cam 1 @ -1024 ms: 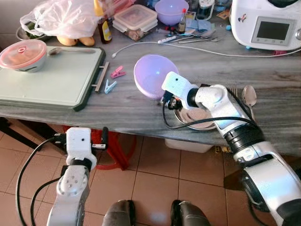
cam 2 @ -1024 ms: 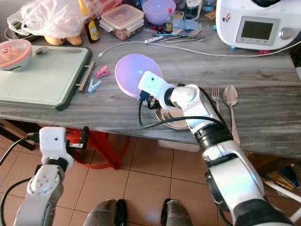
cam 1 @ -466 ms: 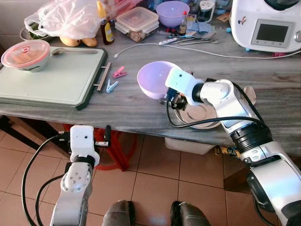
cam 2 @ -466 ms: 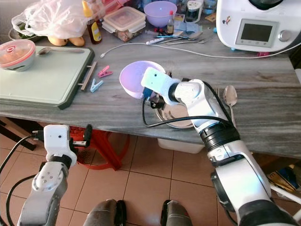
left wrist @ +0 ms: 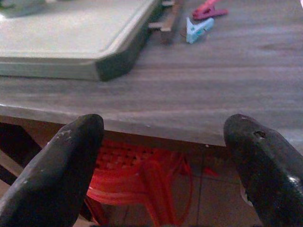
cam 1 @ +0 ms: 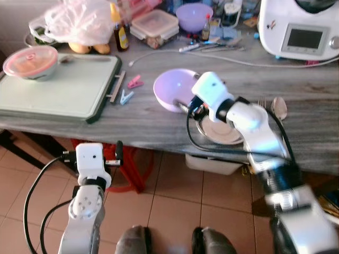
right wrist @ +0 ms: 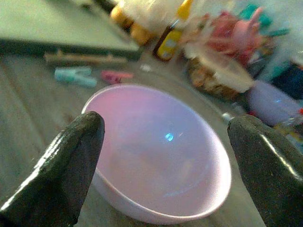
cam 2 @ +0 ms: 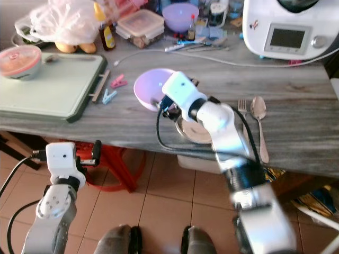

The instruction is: Setting the table

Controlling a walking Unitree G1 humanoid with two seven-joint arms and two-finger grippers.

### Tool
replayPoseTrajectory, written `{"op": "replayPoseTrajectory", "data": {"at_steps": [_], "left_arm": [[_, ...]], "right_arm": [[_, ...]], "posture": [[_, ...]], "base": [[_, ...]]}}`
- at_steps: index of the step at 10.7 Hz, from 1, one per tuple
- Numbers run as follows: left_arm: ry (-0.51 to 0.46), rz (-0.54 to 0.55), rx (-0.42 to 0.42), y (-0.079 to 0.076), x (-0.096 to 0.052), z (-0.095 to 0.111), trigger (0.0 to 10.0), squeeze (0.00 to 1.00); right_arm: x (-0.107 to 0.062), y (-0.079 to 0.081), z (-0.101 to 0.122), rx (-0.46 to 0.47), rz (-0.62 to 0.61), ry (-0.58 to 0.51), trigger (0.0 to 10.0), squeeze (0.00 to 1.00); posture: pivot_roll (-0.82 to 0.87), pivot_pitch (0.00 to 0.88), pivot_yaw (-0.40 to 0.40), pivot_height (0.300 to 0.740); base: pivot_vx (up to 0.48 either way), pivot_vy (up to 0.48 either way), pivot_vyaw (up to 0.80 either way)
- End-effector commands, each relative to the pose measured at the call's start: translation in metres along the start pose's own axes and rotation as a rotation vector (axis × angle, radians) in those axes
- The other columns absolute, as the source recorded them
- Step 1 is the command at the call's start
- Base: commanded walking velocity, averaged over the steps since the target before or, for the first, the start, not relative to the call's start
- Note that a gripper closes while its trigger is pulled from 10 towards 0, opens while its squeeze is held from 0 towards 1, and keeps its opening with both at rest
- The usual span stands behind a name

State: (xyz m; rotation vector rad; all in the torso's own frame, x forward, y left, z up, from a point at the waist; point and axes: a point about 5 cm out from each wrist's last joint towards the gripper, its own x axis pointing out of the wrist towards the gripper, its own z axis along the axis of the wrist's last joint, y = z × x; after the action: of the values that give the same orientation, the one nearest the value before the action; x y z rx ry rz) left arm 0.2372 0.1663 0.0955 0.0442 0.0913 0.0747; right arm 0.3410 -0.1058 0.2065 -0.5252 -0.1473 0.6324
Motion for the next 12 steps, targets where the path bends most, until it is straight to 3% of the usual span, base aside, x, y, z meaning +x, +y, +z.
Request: {"op": "replayPoseTrajectory", "data": {"at_steps": [1,2,5,7,10,12], "left_arm": [[-0.004,0.019,0.007,0.003,-0.002,0.000,10.0,0.00],[-0.010,0.031,0.000,0.004,-0.002,0.000,10.0,0.00],[-0.004,0.038,-0.004,0.004,-0.005,-0.003,10.0,0.00],[-0.010,0.054,-0.007,0.007,-0.003,-0.002,10.0,0.00],[-0.009,0.047,-0.005,0.005,-0.003,-0.002,10.0,0.00],[-0.006,0.046,-0.005,0.006,-0.004,-0.003,10.0,0.00]], "right_arm": [[-0.004,-0.002,0.005,0.009,-0.037,-0.036,10.0,0.00],[-0.023,0.004,-0.003,0.080,-0.210,-0.091,10.0,0.00],[-0.056,0.033,-0.029,0.204,-0.362,-0.073,10.0,0.00],[-0.071,0.050,-0.041,0.218,-0.377,-0.042,10.0,0.00],[-0.074,0.050,-0.047,0.279,-0.404,-0.025,10.0,0.00],[-0.081,0.050,-0.063,0.306,-0.455,0.053,10.0,0.00]], "posture": [[0.06,0.071,0.048,0.740],[0.05,0.066,0.046,0.740],[0.05,0.059,0.038,0.740],[0.05,0.058,0.033,0.740],[0.04,0.060,0.036,0.740],[0.04,0.055,0.034,0.740]], "base": [[0.000,0.000,0.00],[0.000,0.000,0.00],[-0.084,0.000,0.00],[-0.334,0.000,0.00],[-0.373,0.000,0.00],[-0.371,0.000,0.00]]}}
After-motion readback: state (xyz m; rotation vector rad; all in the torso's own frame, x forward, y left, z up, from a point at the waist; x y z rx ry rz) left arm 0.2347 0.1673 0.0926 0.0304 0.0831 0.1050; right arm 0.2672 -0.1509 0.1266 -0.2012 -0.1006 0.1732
